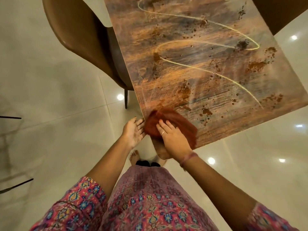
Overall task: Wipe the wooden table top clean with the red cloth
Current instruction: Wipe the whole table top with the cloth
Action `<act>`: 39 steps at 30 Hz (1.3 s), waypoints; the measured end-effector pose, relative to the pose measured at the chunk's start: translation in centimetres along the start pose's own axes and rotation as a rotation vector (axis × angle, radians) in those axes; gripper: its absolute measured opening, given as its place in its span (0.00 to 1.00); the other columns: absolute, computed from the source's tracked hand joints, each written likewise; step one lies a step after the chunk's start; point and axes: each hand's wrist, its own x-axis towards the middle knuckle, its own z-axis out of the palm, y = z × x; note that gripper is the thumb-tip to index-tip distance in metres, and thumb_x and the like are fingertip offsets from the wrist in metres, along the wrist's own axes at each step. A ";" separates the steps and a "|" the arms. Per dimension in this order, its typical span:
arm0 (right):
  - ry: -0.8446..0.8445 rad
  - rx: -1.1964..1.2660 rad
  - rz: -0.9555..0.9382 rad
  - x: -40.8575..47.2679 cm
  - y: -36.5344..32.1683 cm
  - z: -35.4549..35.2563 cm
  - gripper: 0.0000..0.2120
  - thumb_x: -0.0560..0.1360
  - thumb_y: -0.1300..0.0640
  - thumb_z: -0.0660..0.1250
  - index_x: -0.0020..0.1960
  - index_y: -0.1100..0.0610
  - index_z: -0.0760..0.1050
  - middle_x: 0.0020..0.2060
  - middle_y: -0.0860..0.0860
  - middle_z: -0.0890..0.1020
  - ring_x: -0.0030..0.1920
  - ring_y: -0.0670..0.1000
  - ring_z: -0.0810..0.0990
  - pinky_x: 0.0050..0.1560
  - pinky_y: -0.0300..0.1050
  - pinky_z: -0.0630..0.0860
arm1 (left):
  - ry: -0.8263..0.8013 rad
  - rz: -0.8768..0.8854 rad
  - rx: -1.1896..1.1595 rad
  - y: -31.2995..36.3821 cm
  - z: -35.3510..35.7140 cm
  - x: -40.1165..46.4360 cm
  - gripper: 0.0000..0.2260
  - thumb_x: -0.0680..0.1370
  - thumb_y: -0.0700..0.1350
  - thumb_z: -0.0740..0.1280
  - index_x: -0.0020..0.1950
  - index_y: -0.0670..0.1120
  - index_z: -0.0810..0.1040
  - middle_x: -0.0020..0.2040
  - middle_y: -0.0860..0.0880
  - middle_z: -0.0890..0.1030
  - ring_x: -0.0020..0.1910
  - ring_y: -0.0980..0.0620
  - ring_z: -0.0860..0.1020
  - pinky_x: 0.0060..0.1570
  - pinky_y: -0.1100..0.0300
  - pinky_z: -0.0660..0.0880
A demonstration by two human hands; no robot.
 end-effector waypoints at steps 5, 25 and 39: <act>0.080 -0.009 0.007 7.9 -1.4 -3.3 0.26 0.82 0.64 0.48 0.79 0.55 0.50 0.79 0.50 0.51 0.78 0.55 0.49 0.74 0.63 0.53 | -0.026 -0.008 -0.042 0.0 -0.3 0.0 0.23 0.82 0.54 0.50 0.68 0.41 0.70 0.56 0.45 0.79 0.49 0.50 0.78 0.44 0.58 0.74; 0.060 0.131 0.013 10.3 -0.9 -3.8 0.33 0.78 0.64 0.55 0.79 0.50 0.48 0.79 0.47 0.49 0.78 0.52 0.45 0.76 0.61 0.46 | -0.105 -0.030 -0.068 -0.2 -1.9 0.7 0.28 0.79 0.61 0.51 0.65 0.41 0.73 0.55 0.43 0.81 0.54 0.47 0.80 0.47 0.56 0.76; 0.194 0.093 0.087 -3.9 6.1 4.7 0.24 0.79 0.34 0.46 0.75 0.34 0.52 0.75 0.39 0.59 0.74 0.46 0.55 0.63 0.52 0.62 | -0.127 -0.011 0.230 -0.9 0.5 0.6 0.21 0.81 0.59 0.54 0.60 0.46 0.76 0.52 0.46 0.81 0.52 0.49 0.79 0.54 0.54 0.75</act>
